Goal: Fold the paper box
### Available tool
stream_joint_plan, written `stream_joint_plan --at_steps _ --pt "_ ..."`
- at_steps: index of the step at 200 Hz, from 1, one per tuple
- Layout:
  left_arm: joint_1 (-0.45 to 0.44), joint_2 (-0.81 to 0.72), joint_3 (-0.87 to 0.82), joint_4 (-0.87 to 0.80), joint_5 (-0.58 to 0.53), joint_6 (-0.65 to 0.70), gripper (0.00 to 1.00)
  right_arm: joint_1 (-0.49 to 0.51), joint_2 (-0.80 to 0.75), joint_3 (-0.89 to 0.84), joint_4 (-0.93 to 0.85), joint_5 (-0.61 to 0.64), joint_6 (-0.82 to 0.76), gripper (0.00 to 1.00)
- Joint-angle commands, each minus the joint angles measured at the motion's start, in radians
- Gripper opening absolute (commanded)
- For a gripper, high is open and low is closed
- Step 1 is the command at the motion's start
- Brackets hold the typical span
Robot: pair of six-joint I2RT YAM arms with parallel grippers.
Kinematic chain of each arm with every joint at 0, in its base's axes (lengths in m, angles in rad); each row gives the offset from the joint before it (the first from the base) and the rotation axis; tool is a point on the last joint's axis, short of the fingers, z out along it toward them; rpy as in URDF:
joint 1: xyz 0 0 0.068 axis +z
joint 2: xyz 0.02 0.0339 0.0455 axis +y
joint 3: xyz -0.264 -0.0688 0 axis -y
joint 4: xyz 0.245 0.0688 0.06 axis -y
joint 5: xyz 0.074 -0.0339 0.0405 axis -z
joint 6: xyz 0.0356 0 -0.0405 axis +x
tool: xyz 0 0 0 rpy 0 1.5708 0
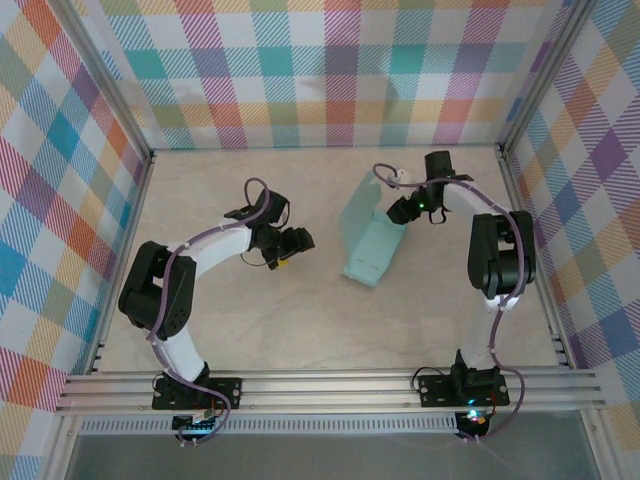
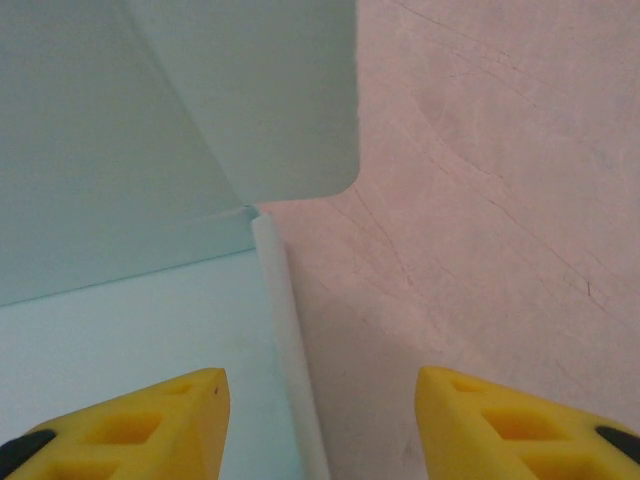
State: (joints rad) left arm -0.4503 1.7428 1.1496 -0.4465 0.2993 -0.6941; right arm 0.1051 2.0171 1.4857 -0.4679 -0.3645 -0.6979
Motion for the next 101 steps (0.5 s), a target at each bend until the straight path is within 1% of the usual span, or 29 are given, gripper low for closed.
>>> stream_joint_plan --at_steps 1,22,27,28,38,52,94,101 --pt "-0.003 -0.052 -0.014 -0.018 -0.031 0.023 0.75 -0.004 0.042 0.06 -0.1 -0.02 -0.06 0.51" --pt "-0.004 -0.048 -0.014 -0.013 -0.022 0.026 0.75 -0.004 0.078 0.094 -0.132 -0.032 -0.069 0.5" --pt "-0.004 -0.046 -0.013 -0.011 -0.014 0.029 0.75 -0.005 0.085 0.102 -0.142 -0.035 -0.068 0.49" --pt "-0.004 -0.045 -0.013 -0.011 -0.012 0.03 0.75 -0.004 0.088 0.107 -0.147 -0.036 -0.068 0.47" --pt "-0.003 -0.038 -0.01 -0.008 0.0 0.035 0.75 -0.005 0.104 0.121 -0.162 -0.037 -0.069 0.46" --pt "-0.004 -0.031 -0.008 0.0 0.015 0.039 0.75 -0.004 0.12 0.137 -0.178 -0.04 -0.069 0.4" --pt "-0.004 -0.013 -0.005 0.01 0.014 0.049 0.75 -0.001 0.146 0.163 -0.199 -0.033 -0.069 0.35" --pt "-0.004 -0.008 -0.006 0.009 0.014 0.051 0.75 -0.001 0.147 0.165 -0.198 -0.033 -0.068 0.31"
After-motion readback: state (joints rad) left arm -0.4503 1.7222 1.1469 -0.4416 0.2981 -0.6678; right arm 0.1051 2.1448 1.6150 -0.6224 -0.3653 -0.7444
